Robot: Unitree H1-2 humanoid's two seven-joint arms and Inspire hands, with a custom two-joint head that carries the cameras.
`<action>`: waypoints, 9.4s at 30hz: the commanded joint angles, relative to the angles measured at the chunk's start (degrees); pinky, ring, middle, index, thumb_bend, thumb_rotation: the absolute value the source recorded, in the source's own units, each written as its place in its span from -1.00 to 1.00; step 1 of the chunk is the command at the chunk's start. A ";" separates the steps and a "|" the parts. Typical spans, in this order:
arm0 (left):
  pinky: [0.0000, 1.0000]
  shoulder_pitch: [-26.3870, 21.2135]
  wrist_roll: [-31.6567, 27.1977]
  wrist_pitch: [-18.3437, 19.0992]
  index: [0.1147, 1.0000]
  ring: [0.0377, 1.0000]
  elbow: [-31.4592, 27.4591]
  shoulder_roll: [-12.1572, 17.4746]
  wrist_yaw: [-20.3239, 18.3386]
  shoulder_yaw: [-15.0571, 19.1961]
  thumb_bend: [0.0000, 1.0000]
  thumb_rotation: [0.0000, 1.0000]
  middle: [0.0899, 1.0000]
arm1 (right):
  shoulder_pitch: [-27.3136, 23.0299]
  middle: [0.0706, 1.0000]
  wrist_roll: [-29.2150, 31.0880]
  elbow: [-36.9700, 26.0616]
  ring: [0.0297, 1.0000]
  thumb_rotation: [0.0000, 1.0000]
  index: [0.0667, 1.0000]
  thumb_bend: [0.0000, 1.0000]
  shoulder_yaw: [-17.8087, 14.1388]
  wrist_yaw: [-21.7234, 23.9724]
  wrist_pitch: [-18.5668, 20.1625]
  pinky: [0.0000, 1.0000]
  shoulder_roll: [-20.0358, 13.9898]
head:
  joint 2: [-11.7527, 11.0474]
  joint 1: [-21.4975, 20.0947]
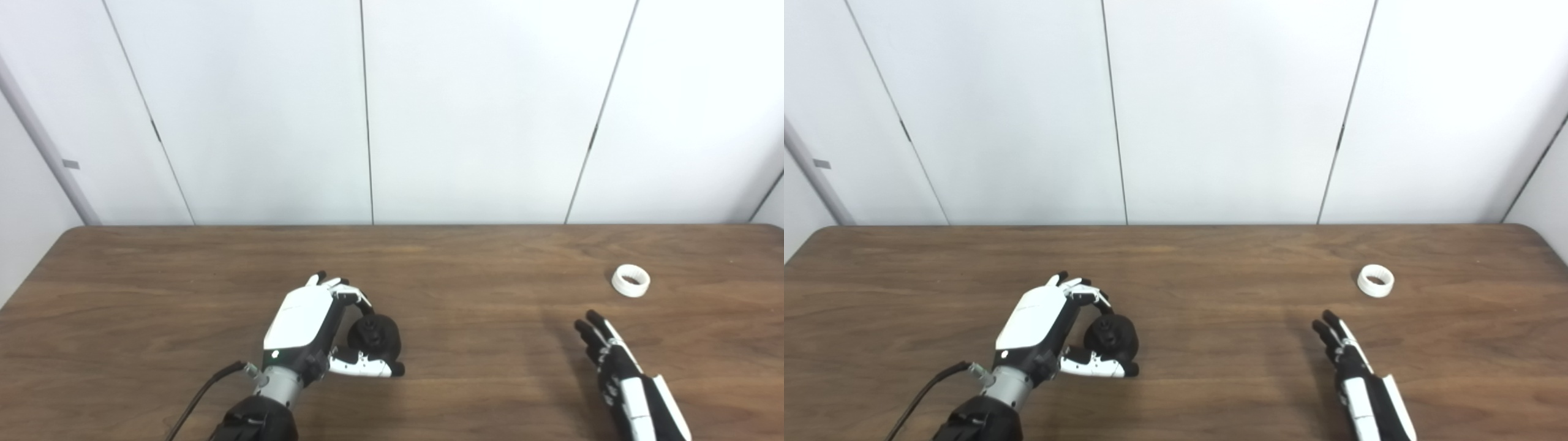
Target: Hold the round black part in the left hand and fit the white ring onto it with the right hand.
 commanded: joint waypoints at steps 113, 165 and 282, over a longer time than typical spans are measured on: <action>1.00 5.64 4.48 -6.77 -0.17 0.74 5.68 -1.73 8.20 -2.44 0.05 -0.90 0.45 | -40.16 0.96 -42.46 20.88 1.00 -0.40 0.51 0.81 7.79 7.17 30.60 1.00 -27.76 | 5.84 -15.41; 1.00 7.25 4.78 -6.32 -0.17 0.74 4.42 -2.61 7.37 -2.44 0.05 -0.90 0.44 | -45.84 0.83 -48.71 28.46 1.00 -0.50 0.23 0.72 11.12 12.83 30.50 1.00 -26.21 | 6.87 -15.23; 1.00 6.96 9.00 -2.85 -0.17 0.75 4.78 -7.55 7.10 -5.66 0.05 -0.90 0.43 | -42.98 0.57 -47.55 -15.63 0.98 -0.72 -0.11 0.05 25.90 38.44 26.06 1.00 -16.71 | 8.34 3.19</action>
